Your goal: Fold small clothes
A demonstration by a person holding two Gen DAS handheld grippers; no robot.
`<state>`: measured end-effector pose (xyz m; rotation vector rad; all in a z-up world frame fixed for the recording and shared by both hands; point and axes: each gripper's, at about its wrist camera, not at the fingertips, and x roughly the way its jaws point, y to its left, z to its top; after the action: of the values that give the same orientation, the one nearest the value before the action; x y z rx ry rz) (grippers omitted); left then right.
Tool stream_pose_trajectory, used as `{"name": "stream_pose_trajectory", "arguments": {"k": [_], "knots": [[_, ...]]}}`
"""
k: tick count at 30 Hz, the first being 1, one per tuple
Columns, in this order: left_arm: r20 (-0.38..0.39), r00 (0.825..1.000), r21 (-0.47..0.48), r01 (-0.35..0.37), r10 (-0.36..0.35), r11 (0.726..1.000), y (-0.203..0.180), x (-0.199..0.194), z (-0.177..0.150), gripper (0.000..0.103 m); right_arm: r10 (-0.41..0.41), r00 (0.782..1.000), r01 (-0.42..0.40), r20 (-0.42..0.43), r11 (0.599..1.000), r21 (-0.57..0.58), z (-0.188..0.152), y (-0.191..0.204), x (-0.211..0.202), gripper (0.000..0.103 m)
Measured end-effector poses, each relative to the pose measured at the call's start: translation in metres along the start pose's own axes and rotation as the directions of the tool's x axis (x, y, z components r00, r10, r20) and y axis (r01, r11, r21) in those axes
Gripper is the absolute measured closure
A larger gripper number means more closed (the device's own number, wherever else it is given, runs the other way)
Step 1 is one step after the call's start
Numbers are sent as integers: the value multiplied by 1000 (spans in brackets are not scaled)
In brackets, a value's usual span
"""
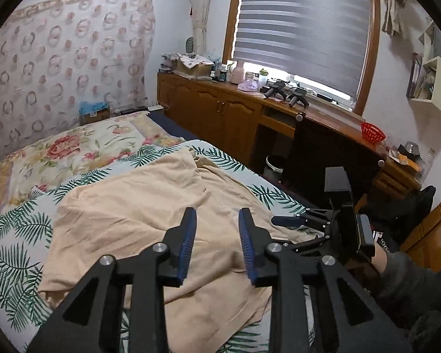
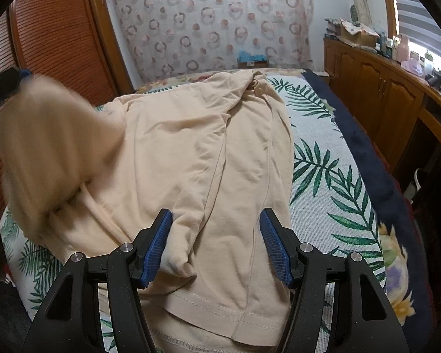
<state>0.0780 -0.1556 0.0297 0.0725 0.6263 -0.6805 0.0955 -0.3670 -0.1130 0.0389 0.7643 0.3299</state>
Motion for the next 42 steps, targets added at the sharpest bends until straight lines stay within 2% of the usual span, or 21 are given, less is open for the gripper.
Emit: {"name": "stream_pose_trajectory", "arguments": {"k": [4,11,18,26,30,36,39,41,42], "knots": [[12,998,-13,-56,56,998,6,-10,-7,71,-5,1000,5,3,1000,0,0,-1,-2,40],[-16,983,-92,-182,181,979,49,-27,-39,71,-48,999,49,12,997,-58,1,12,-14,40],[-35,965,-154,-262,260,953,80,-34,-67,71,17,999,-12,39,993,-121,20,39,-23,40],[-27,959,-187,-283,283,941,92,-41,-81,71,102,994,-110,-43,960,-257,32,90,7,40],[-34,956,-199,-292,291,936,98,-40,-84,71,104,991,-125,-87,949,-291,29,99,24,40],[-42,954,-209,-300,298,931,102,-37,-88,71,112,988,-140,-109,940,-310,32,101,36,40],[-29,948,-201,-317,318,927,100,-37,-89,71,132,984,-163,-120,936,-312,35,102,40,54],[-20,947,-200,-318,320,927,100,-38,-89,71,142,984,-170,-111,935,-312,35,103,40,74],[-16,948,-203,-314,318,927,100,-39,-89,71,161,982,-184,-101,935,-304,36,102,37,90]]}}
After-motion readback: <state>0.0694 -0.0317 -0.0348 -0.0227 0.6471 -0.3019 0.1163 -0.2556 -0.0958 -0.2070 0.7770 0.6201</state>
